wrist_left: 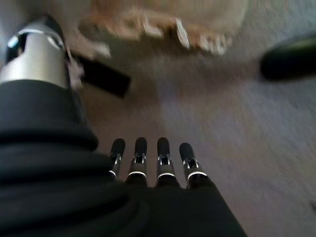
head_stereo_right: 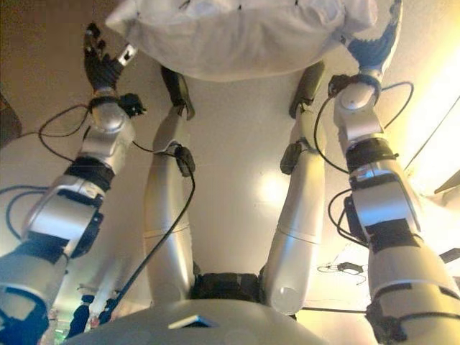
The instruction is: Pick up the cushion and take it to the sofa
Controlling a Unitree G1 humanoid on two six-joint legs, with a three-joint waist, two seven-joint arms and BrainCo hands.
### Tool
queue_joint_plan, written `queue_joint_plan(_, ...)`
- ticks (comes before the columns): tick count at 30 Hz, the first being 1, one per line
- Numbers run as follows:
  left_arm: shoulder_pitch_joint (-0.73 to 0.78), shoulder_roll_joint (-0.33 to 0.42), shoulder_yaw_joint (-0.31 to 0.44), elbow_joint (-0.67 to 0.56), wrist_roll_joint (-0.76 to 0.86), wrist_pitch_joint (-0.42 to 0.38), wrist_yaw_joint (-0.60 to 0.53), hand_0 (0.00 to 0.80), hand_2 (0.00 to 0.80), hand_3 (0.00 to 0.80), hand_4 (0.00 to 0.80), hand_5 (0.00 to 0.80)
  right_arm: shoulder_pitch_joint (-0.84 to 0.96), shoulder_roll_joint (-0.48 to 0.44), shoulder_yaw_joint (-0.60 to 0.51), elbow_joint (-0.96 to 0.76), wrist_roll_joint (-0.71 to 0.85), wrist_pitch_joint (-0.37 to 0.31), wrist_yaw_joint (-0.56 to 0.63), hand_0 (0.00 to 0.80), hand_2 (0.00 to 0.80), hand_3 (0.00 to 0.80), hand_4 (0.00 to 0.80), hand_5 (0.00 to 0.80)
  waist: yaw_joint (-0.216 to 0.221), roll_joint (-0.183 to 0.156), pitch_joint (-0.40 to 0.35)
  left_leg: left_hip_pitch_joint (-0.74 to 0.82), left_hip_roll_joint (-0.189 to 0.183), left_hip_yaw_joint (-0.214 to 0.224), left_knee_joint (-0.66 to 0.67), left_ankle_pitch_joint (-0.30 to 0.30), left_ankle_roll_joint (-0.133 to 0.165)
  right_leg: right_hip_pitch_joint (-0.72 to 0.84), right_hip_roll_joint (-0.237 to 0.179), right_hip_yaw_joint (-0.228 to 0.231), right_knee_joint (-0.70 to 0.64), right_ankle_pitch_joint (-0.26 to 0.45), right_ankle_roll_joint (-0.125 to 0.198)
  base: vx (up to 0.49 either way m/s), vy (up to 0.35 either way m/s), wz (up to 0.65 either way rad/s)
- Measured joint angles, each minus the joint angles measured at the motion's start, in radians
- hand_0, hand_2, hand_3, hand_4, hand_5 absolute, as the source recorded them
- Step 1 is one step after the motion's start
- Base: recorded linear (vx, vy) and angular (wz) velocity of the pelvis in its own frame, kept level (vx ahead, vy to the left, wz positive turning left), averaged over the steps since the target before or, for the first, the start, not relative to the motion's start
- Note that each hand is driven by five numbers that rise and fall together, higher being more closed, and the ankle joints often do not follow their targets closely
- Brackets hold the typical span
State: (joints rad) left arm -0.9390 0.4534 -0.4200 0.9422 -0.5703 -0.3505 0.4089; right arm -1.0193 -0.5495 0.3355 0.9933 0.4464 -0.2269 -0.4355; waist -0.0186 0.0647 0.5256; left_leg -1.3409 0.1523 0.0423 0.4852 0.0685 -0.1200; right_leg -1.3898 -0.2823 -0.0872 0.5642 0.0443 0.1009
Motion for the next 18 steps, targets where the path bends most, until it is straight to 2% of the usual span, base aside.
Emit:
queue_joint_plan(2,-0.043,0.017,-0.012,-0.024,-0.041,0.001,-0.057,0.000,0.000,0.000,0.000,0.000,0.001,-0.027,0.012,-0.047,0.048,-0.010,0.101,0.000,0.000,0.000,0.000,0.000,0.000,-0.002,0.001,-0.046,0.000,-0.010,0.021,-0.002,-0.002,-0.038,0.000,0.000,0.015,-0.002,-0.001,-0.012,0.003,0.04)
queue_joint_plan(7,-0.082,0.087,-0.036,-0.138,-0.190,0.090,-0.258,0.000,0.000,0.000,0.000,0.000,0.059,-0.117,0.045,-0.284,0.187,-0.004,0.355,0.000,0.000,0.000,0.000,0.000,-0.034,-0.022,0.003,-0.107,0.002,-0.018,0.028,-0.002,-0.001,-0.091,0.002,-0.001,0.012,0.001,0.001,-0.003,-0.004,0.02)
queue_joint_plan(8,-0.084,0.092,-0.036,-0.146,-0.223,0.110,-0.327,0.113,0.113,0.113,0.113,0.113,0.069,-0.132,0.048,-0.291,0.216,-0.003,0.416,0.000,0.000,0.000,0.000,0.000,-0.037,-0.024,0.003,-0.108,0.004,-0.018,0.025,-0.002,-0.001,-0.091,0.003,-0.001,0.010,0.001,0.001,0.000,0.000,0.00)
queue_joint_plan(9,-0.083,0.099,-0.038,-0.159,-0.257,0.132,-0.399,0.540,0.540,0.540,0.540,0.540,0.084,-0.146,0.048,-0.308,0.250,0.002,0.478,0.000,0.000,0.000,0.000,0.000,-0.040,-0.028,0.002,-0.108,0.003,-0.017,0.025,-0.002,-0.001,-0.091,0.002,-0.001,0.008,0.001,0.002,0.000,0.000,0.00)
queue_joint_plan(10,-0.079,0.106,-0.039,-0.171,-0.290,0.149,-0.466,0.800,0.800,0.800,0.800,0.800,0.103,-0.166,0.048,-0.324,0.287,0.007,0.546,0.000,0.000,0.000,0.000,0.000,-0.043,-0.031,0.002,-0.108,0.003,-0.017,0.024,-0.002,-0.002,-0.091,0.002,-0.001,0.006,0.001,0.002,0.000,0.000,0.00)
queue_joint_plan(15,-0.041,0.155,-0.039,-0.177,-0.410,0.190,-0.654,0.800,0.800,0.800,0.800,0.800,0.154,-0.224,0.044,-0.325,0.521,0.074,0.865,0.000,0.000,0.000,0.000,0.000,-0.045,-0.035,0.003,-0.107,0.001,-0.021,0.024,-0.003,-0.010,-0.091,0.003,-0.001,0.010,-0.001,0.010,-0.004,-0.032,0.01)
queue_joint_plan(16,-0.032,0.158,-0.038,-0.177,-0.431,0.190,-0.674,0.800,0.800,0.800,0.800,0.800,0.161,-0.226,0.042,-0.325,0.552,0.082,0.911,0.260,0.260,0.260,0.260,0.260,-0.045,-0.035,0.003,-0.107,0.001,-0.023,0.024,-0.003,-0.010,-0.090,0.003,-0.001,0.013,-0.002,0.010,-0.015,-0.074,0.03)
queue_joint_plan(17,-0.022,0.158,-0.038,-0.178,-0.449,0.190,-0.690,0.800,0.800,0.800,0.800,0.800,0.169,-0.227,0.042,-0.325,0.574,0.085,0.947,0.627,0.627,0.627,0.627,0.627,-0.045,-0.035,0.003,-0.106,0.001,-0.027,0.025,-0.003,-0.010,-0.090,0.002,-0.001,0.017,-0.004,0.010,-0.016,-0.073,0.03)
queue_joint_plan(18,-0.009,0.158,-0.038,-0.185,-0.472,0.191,-0.702,0.800,0.800,0.800,0.800,0.800,0.174,-0.225,0.042,-0.326,0.591,0.086,0.968,0.800,0.800,0.800,0.800,0.800,-0.045,-0.035,0.003,-0.104,0.000,-0.031,0.025,-0.004,-0.011,-0.088,0.002,-0.001,0.019,-0.005,0.010,-0.021,-0.074,0.05)
